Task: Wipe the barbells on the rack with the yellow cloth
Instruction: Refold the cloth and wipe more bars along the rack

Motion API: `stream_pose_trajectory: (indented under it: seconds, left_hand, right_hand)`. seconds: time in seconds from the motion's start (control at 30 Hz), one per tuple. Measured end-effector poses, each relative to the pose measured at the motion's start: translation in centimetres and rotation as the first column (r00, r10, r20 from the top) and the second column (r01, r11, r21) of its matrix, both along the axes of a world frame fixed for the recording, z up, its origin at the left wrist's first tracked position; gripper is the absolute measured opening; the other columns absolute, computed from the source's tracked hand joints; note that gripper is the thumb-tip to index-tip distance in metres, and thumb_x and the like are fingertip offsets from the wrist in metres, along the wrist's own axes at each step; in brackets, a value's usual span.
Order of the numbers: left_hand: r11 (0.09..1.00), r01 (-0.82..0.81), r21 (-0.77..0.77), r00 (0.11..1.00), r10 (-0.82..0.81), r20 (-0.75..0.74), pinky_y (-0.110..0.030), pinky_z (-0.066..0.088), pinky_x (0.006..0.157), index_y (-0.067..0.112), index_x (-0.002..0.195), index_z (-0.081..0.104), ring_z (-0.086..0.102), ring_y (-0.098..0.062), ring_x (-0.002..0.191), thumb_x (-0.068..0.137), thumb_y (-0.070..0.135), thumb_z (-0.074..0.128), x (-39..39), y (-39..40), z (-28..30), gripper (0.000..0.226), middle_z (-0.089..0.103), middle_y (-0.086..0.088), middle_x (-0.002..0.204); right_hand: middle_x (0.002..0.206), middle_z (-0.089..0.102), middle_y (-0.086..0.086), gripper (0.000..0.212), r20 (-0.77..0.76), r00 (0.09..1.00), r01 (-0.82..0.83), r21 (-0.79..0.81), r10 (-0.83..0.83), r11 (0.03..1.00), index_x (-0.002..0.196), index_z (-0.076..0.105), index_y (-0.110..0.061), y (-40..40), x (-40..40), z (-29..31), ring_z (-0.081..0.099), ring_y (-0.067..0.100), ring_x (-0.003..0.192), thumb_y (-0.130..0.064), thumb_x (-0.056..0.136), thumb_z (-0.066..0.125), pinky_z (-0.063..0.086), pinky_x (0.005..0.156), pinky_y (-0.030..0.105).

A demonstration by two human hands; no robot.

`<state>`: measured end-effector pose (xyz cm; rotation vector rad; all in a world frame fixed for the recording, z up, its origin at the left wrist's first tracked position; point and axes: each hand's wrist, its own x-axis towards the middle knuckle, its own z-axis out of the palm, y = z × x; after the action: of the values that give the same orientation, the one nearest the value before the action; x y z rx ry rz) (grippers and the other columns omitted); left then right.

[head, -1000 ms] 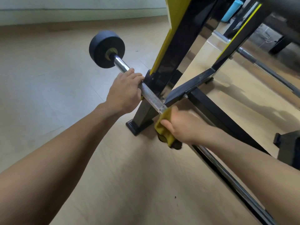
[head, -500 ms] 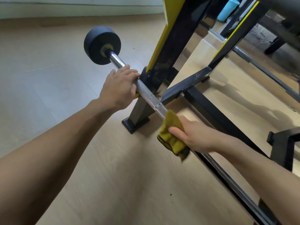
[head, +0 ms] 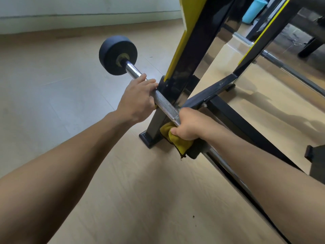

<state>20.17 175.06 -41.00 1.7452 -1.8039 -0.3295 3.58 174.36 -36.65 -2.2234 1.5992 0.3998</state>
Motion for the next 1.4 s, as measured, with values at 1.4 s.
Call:
stream_pose_trajectory:
  seconds: [1.4]
  left_hand:
    - [0.987,-0.082,0.141,0.986,0.059,0.158,-0.063,0.010,0.117,0.020,0.129,0.056,0.038,-0.024,0.138,0.097,0.024,0.052,-0.4,-0.6,0.2,0.032,0.054,-0.003,0.136]
  right_hand:
    - [0.095,0.063,-0.001,0.017,0.187,0.979,-0.005,-0.365,0.079,0.931,0.111,0.060,-0.020,9.4,-7.9,2.0,0.062,0.014,0.085,-0.024,0.103,0.045,0.051,0.071,0.025]
